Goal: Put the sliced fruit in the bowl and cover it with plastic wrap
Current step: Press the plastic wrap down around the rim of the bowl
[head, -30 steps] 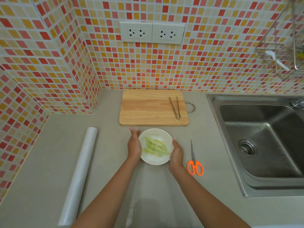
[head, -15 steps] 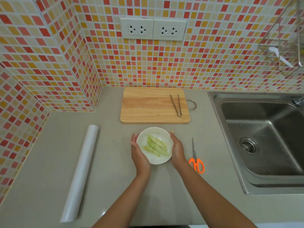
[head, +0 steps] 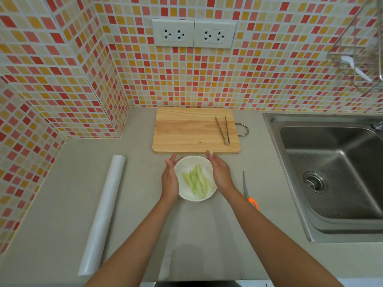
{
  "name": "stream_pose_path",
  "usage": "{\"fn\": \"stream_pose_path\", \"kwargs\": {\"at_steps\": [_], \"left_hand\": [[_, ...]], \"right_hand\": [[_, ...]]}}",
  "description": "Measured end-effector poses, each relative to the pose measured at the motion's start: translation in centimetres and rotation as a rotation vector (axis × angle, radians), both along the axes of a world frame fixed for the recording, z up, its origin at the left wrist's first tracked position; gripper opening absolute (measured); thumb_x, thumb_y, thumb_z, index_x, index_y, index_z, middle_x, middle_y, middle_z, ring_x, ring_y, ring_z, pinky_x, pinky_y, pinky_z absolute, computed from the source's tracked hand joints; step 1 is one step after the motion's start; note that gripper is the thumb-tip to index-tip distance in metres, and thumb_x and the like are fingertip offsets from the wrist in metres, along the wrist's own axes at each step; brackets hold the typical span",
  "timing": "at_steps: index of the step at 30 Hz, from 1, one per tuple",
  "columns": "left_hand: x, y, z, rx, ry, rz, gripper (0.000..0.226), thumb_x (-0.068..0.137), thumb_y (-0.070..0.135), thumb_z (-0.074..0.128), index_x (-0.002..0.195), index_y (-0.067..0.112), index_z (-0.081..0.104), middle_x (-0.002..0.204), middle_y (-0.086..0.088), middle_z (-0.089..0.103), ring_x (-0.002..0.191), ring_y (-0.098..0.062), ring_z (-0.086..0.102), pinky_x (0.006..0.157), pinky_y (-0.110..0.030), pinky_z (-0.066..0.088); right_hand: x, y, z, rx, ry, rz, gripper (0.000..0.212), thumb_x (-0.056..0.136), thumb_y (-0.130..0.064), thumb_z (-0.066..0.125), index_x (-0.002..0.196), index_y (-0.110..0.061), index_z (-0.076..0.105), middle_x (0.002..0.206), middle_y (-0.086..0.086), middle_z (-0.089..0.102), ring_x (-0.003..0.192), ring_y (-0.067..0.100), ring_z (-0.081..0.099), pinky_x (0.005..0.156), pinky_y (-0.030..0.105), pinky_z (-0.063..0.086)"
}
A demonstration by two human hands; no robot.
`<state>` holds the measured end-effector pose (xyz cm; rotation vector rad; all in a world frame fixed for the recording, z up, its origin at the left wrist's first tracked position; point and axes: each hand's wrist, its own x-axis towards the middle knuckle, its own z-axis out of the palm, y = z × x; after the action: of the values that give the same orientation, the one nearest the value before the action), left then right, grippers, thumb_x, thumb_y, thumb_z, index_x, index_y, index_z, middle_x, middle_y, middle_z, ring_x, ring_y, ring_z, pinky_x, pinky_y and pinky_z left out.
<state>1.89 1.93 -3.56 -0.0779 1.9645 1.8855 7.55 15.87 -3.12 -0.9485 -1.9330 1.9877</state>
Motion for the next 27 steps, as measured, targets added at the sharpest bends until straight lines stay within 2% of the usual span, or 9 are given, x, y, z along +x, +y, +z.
{"fn": "stream_pose_path", "kwargs": {"at_steps": [3, 8, 10, 15, 18, 20, 23, 25, 27], "left_hand": [[-0.3, 0.0, 0.1, -0.015, -0.006, -0.037, 0.062, 0.097, 0.061, 0.012, 0.137, 0.035, 0.052, 0.112, 0.026, 0.062, 0.106, -0.001, 0.058, 0.082, -0.013, 0.042], [-0.3, 0.1, 0.0, -0.001, -0.021, -0.033, 0.061, 0.098, 0.06, 0.013, 0.137, 0.035, 0.053, 0.122, 0.017, 0.054, 0.11, -0.003, 0.054, 0.085, -0.014, 0.039], [-0.2, 0.1, -0.1, -0.002, -0.013, -0.039, 0.061, 0.098, 0.061, 0.013, 0.137, 0.035, 0.052, 0.123, 0.016, 0.054, 0.11, -0.003, 0.054, 0.083, -0.013, 0.04], [-0.3, 0.2, -0.4, -0.005, 0.011, -0.048, 0.059, 0.098, 0.06, 0.015, 0.136, 0.036, 0.052, 0.132, 0.013, 0.053, 0.119, -0.006, 0.051, 0.095, -0.021, 0.036], [-0.5, 0.0, -0.6, -0.017, 0.031, -0.075, 0.061, 0.097, 0.062, 0.015, 0.136, 0.036, 0.053, 0.138, 0.009, 0.054, 0.122, -0.009, 0.051, 0.1, -0.024, 0.037], [-0.8, -0.2, -0.7, -0.024, 0.046, -0.114, 0.067, 0.092, 0.067, 0.016, 0.138, 0.034, 0.052, 0.141, 0.004, 0.054, 0.127, -0.013, 0.05, 0.109, -0.032, 0.038], [-1.4, -0.5, -0.7, -0.037, 0.074, -0.183, 0.067, 0.09, 0.068, 0.017, 0.137, 0.035, 0.052, 0.139, 0.002, 0.057, 0.128, -0.015, 0.052, 0.112, -0.04, 0.037], [-1.4, -0.4, -0.8, -0.038, 0.084, -0.209, 0.066, 0.091, 0.067, 0.018, 0.137, 0.035, 0.053, 0.137, 0.002, 0.058, 0.127, -0.015, 0.052, 0.112, -0.04, 0.037], [-1.4, -0.3, -0.8, -0.033, 0.084, -0.21, 0.067, 0.091, 0.067, 0.019, 0.137, 0.033, 0.053, 0.137, 0.002, 0.058, 0.128, -0.015, 0.052, 0.112, -0.041, 0.038]], "right_hand": [[-0.3, 0.2, 0.1, -0.106, -0.018, 0.03, 0.031, 0.098, -0.029, 0.046, 0.112, -0.013, 0.069, 0.112, 0.006, 0.07, 0.101, 0.017, 0.064, 0.088, 0.029, 0.049], [0.0, 0.3, 0.1, -0.16, -0.021, 0.039, 0.044, 0.102, -0.038, 0.036, 0.102, -0.013, 0.071, 0.094, 0.003, 0.073, 0.085, 0.014, 0.069, 0.073, 0.025, 0.053], [-0.4, 0.4, 0.4, -0.147, -0.067, 0.039, 0.047, 0.1, -0.044, 0.037, 0.103, -0.011, 0.071, 0.094, 0.007, 0.071, 0.085, 0.018, 0.067, 0.076, 0.029, 0.052], [-1.1, 0.3, 0.2, 0.003, -0.194, 0.066, 0.05, 0.095, -0.056, 0.04, 0.078, -0.01, 0.05, 0.076, 0.01, 0.044, 0.074, 0.021, 0.042, 0.069, 0.031, 0.033], [-1.2, 0.8, 0.4, -0.016, -0.236, 0.092, 0.073, 0.098, -0.055, 0.03, 0.093, 0.01, 0.065, 0.082, 0.028, 0.063, 0.076, 0.022, 0.055, 0.068, 0.031, 0.041], [-1.2, 1.4, 0.8, -0.048, -0.241, 0.124, 0.067, 0.098, -0.055, 0.029, 0.093, -0.005, 0.074, 0.091, 0.016, 0.072, 0.08, 0.02, 0.065, 0.07, 0.029, 0.048], [-1.5, 1.6, 1.3, 0.057, -0.164, 0.172, 0.034, 0.093, -0.05, 0.049, 0.079, -0.031, 0.073, 0.086, -0.009, 0.071, 0.084, 0.007, 0.065, 0.079, 0.025, 0.047], [-1.6, 1.3, 0.8, 0.134, -0.083, 0.243, 0.018, 0.088, -0.044, 0.062, 0.084, -0.031, 0.075, 0.09, -0.015, 0.071, 0.089, -0.002, 0.063, 0.083, 0.018, 0.044], [-1.7, 1.0, 0.2, 0.169, -0.047, 0.275, 0.025, 0.085, -0.037, 0.068, 0.103, -0.021, 0.075, 0.105, -0.01, 0.072, 0.099, -0.004, 0.062, 0.087, 0.011, 0.043]]}}
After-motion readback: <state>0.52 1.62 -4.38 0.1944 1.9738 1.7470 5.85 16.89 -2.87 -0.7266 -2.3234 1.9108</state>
